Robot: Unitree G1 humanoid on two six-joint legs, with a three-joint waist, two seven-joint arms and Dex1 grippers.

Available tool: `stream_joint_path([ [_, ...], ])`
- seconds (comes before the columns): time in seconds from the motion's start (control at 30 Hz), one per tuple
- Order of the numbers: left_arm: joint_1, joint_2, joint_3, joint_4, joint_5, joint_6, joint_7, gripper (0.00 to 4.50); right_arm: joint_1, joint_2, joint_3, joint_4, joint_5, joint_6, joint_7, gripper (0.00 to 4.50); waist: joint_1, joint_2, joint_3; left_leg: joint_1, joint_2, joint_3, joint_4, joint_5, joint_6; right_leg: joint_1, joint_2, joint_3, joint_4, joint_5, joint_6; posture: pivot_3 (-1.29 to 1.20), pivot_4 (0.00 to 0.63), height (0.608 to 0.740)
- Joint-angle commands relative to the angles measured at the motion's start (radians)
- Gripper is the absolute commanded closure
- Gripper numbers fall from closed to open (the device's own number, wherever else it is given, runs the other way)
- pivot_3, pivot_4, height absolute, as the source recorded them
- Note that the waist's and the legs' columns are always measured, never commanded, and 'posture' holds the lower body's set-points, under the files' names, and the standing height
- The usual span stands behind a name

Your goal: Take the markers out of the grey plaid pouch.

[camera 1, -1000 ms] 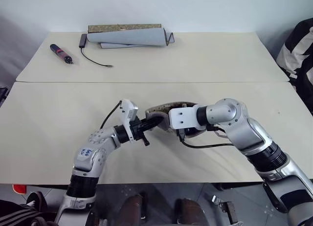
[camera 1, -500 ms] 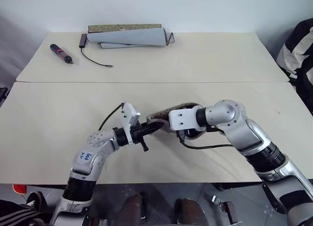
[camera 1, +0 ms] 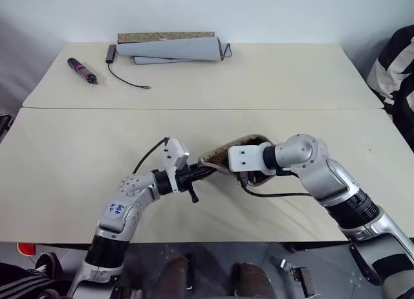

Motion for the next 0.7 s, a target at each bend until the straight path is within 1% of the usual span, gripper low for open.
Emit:
stream_joint_path([
  [0.03, -0.019, -0.008, 0.034, -0.01, -0.016, -0.004, 0.022, 4.5, -0.028, -0.007, -0.052, -0.049, 0.026, -0.046, -0.005, 3.42, 0.0, 0.0, 0.0, 0.0, 0.0, 0.0, 0.0, 0.0, 0.0, 0.0, 0.0, 0.0, 0.0, 0.0, 0.0, 0.0, 0.15, 0.74],
  [0.13, -0.021, -0.006, 0.026, -0.014, -0.017, 0.004, 0.019, 4.5, -0.048, 0.01, -0.069, -0.055, 0.049, -0.037, -0.006, 3.42, 0.0, 0.0, 0.0, 0.0, 0.0, 0.0, 0.0, 0.0, 0.0, 0.0, 0.0, 0.0, 0.0, 0.0, 0.0, 0.0, 0.15, 0.74],
  [0.23, -0.007, 0.016, -0.004, -0.024, 0.008, -0.027, -0.016, 4.5, -0.045, 0.032, -0.096, -0.059, 0.082, 0.033, -0.014, 3.42, -0.001, 0.0, 0.0, 0.0, 0.0, 0.0, 0.0, 0.0, 0.0, 0.0, 0.0, 0.0, 0.0, 0.0, 0.0, 0.0, 0.15, 0.74],
  [0.3, 0.011, 0.046, -0.045, -0.027, 0.058, -0.072, -0.041, 4.5, -0.055, 0.024, -0.097, -0.035, 0.068, 0.031, -0.023, 3.42, -0.001, 0.0, 0.0, 0.0, 0.0, 0.0, 0.0, 0.0, 0.0, 0.0, 0.0, 0.0, 0.001, 0.0, 0.0, 0.0, 0.15, 0.74],
  [0.37, 0.023, 0.053, -0.056, -0.025, 0.069, -0.091, -0.044, 4.5, -0.061, 0.011, -0.1, -0.014, 0.058, 0.028, -0.028, 3.42, -0.002, 0.0, 0.0, 0.0, 0.0, 0.0, 0.0, 0.0, 0.0, 0.0, 0.0, 0.0, 0.001, 0.0, 0.0, 0.0, 0.15, 0.74],
  [0.5, 0.022, 0.072, -0.073, -0.006, 0.113, -0.14, -0.049, 4.5, -0.052, 0.001, -0.101, -0.028, 0.073, 0.083, -0.008, 3.42, 0.0, 0.0, 0.0, 0.0, 0.0, 0.0, 0.0, 0.0, 0.0, 0.0, 0.0, 0.0, 0.0, 0.0, 0.0, 0.0, 0.15, 0.74],
  [0.63, -0.005, 0.036, -0.03, 0.022, 0.103, -0.148, 0.001, 4.5, -0.037, -0.003, -0.106, -0.06, 0.109, 0.155, 0.016, 3.42, 0.0, 0.0, 0.0, 0.0, 0.0, 0.0, 0.0, 0.0, 0.0, 0.0, 0.0, 0.0, 0.0, 0.0, 0.0, 0.0, 0.15, 0.74],
  [0.7, -0.028, 0.002, 0.023, 0.045, 0.063, -0.116, 0.045, 4.5, -0.032, -0.02, -0.108, -0.07, 0.118, 0.151, 0.023, 3.42, 0.0, 0.0, 0.0, 0.0, 0.0, 0.0, 0.0, -0.001, 0.0, 0.0, 0.0, 0.0, 0.0, 0.0, 0.0, 0.0, 0.15, 0.74],
])
